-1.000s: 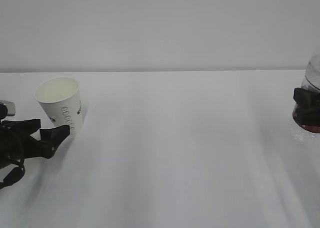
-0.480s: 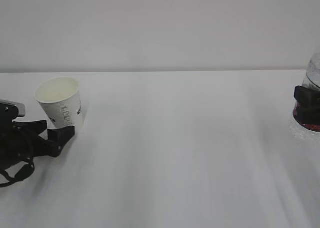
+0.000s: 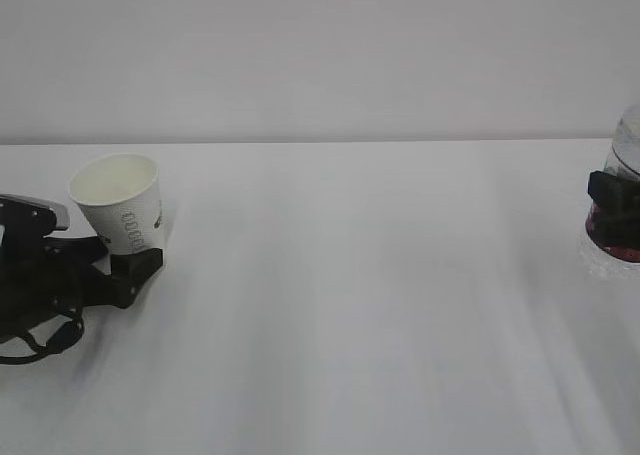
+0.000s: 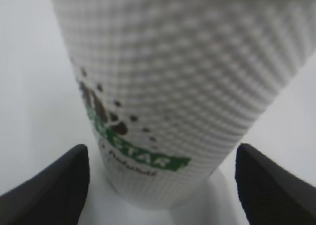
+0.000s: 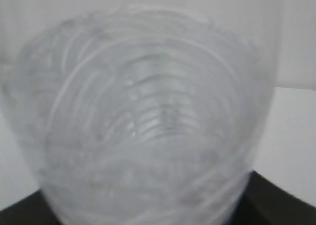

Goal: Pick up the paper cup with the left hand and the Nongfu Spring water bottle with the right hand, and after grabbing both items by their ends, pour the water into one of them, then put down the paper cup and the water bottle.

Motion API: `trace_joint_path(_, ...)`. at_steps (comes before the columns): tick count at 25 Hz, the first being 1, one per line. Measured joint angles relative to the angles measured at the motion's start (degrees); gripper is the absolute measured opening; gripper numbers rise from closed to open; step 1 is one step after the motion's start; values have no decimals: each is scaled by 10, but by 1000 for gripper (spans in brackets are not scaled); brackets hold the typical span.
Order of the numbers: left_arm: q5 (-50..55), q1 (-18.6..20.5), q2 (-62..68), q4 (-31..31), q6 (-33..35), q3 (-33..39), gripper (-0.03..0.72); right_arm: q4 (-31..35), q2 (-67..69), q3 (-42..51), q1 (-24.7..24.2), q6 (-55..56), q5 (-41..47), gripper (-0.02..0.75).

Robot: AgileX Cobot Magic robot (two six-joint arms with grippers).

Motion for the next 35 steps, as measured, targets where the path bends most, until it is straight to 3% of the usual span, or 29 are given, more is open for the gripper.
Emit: trace_joint_path(35,-2,0,22,48,-15,-73,692,11,3,0,0,0,0,445)
